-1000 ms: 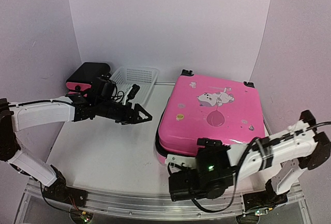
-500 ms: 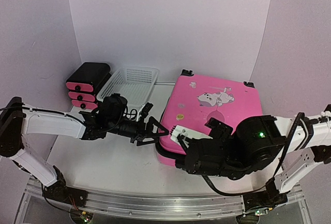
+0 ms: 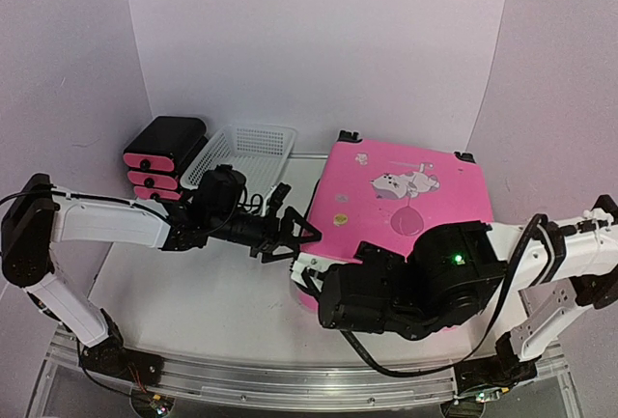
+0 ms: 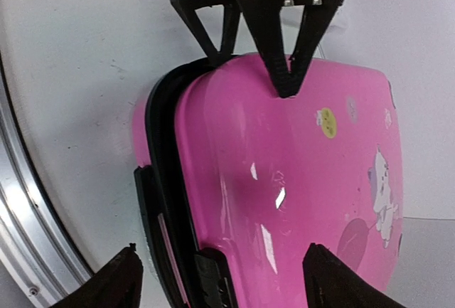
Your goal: Open, take out, and arrange the luggage
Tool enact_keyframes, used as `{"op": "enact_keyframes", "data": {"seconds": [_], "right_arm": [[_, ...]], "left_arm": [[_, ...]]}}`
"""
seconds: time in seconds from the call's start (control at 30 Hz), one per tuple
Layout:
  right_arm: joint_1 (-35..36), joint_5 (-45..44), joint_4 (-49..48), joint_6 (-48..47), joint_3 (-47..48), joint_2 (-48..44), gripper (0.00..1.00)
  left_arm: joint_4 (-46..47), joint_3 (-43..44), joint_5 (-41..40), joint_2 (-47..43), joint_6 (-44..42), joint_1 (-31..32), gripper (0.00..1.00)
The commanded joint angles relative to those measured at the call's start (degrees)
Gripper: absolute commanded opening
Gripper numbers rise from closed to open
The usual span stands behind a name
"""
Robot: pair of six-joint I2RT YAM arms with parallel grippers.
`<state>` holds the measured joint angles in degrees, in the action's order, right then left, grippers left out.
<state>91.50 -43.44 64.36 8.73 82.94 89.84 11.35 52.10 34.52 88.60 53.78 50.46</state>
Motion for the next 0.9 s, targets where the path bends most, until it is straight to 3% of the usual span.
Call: {"op": "enact_keyframes", "data": {"seconds": [0.0,0.17,0.2,0.23,0.27,0.47,0.6,0.77,0.87], "right_arm": [[-1.58,6.67,-6.42,1.57,-2.49,-1.57,0.69],[-7.37,14.78,-14.58,5.87,-7.72,-4.94,0.5],[-7.62,14.26,-14.98,5.71,-8.39,-5.88,0.52],[-7.73,13.04,-15.11,5.27,-9.02,-6.76,0.61],[-7.81,12.6,-14.97,4.92,-9.5,-7.6,0.64],[-8.26,20.83,-13.56,8.08,-14.62,-11.57,0.66],[-8.18,16.63,-5.11,9.34,-13.77,-10.55,0.64],[-4.44,5.91,7.36,6.08,-7.72,-7.61,0.76],[-0.22,-3.1,13.3,5.47,-5.28,-4.64,0.88]], "left_arm": [[6.73,5.15,4.21,0.44,-1.54,0.78,0.91],[7.08,4.99,4.79,1.73,-1.55,0.87,0.89],[7.1,4.88,4.64,1.64,-1.64,0.87,0.89],[7.17,4.7,4.64,1.66,-1.8,0.87,0.89],[7.19,4.63,4.62,1.64,-1.83,0.87,0.89],[7.36,5.85,5.22,2.04,-2.01,0.9,0.89],[7.46,6.28,5.51,1.58,-2.01,0.88,0.89],[7.45,6.52,6.11,1.53,-1.92,0.88,0.89],[7.45,6.74,6.22,1.7,-1.99,0.89,0.89]]}}
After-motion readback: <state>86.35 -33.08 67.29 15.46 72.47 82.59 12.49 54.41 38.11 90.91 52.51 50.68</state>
